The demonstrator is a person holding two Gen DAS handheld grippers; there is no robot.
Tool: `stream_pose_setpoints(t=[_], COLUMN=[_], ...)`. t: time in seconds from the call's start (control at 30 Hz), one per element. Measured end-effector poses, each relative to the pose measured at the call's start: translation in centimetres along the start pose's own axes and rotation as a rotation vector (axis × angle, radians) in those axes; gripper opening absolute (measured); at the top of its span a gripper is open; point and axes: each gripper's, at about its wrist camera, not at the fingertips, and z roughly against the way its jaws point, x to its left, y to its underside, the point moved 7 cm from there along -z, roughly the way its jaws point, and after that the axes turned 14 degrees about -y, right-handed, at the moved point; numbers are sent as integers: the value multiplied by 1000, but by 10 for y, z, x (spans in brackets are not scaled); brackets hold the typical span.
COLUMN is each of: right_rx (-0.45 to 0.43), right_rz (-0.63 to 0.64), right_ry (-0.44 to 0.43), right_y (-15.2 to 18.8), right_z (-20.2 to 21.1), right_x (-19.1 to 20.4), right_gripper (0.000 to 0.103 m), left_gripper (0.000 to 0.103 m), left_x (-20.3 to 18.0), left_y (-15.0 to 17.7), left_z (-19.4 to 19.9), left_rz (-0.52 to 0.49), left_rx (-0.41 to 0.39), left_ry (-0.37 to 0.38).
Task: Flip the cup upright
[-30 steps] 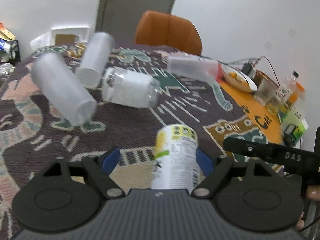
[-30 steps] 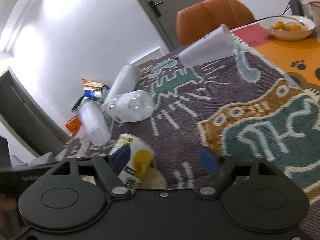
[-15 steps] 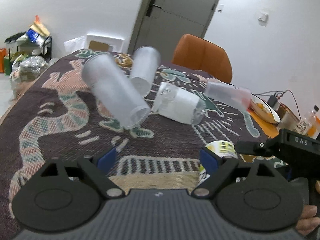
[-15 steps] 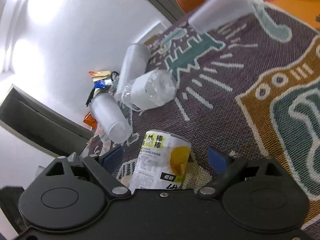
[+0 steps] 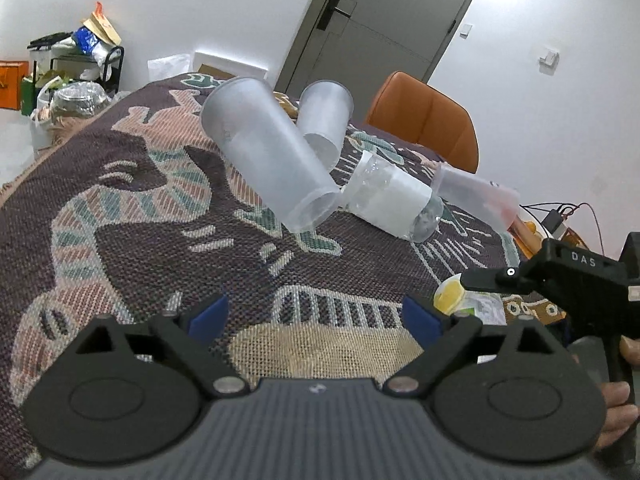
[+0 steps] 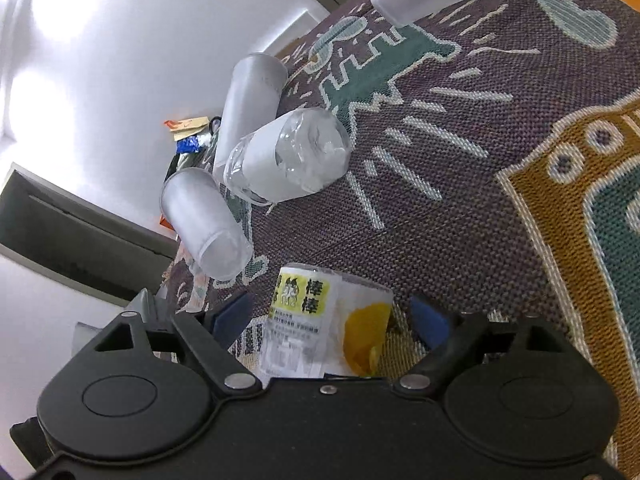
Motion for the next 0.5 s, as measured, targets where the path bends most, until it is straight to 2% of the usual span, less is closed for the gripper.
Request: stream_pose_setpoints(t=[0.13,0.2,0.23,0.27,0.33,0.5], right_rx=[22,35,36,44,48,-7], right_rz=[34,54,64,62,53,39], right_ry=[33,53,68,67,57,-16], right_y=[1,2,3,3,4,6], right_z=[-3,-6,-6,-6,-6,4], right_x=[3,5,6,6,7,12], right_gripper=[82,75,66,65,64,63], left_gripper=[93,93,93,93,93,93], left_x=[2,2,3,3,4,5], left_y=[-2,-2,-2,-1,-2,-6], left_z=[2,2,3,4,6,17], left_rz=[9,17,20,23,23,24], left_rx=[-13,-12,-10,-9,-8,-35], left_ry=[2,4,6,6,-1,-12])
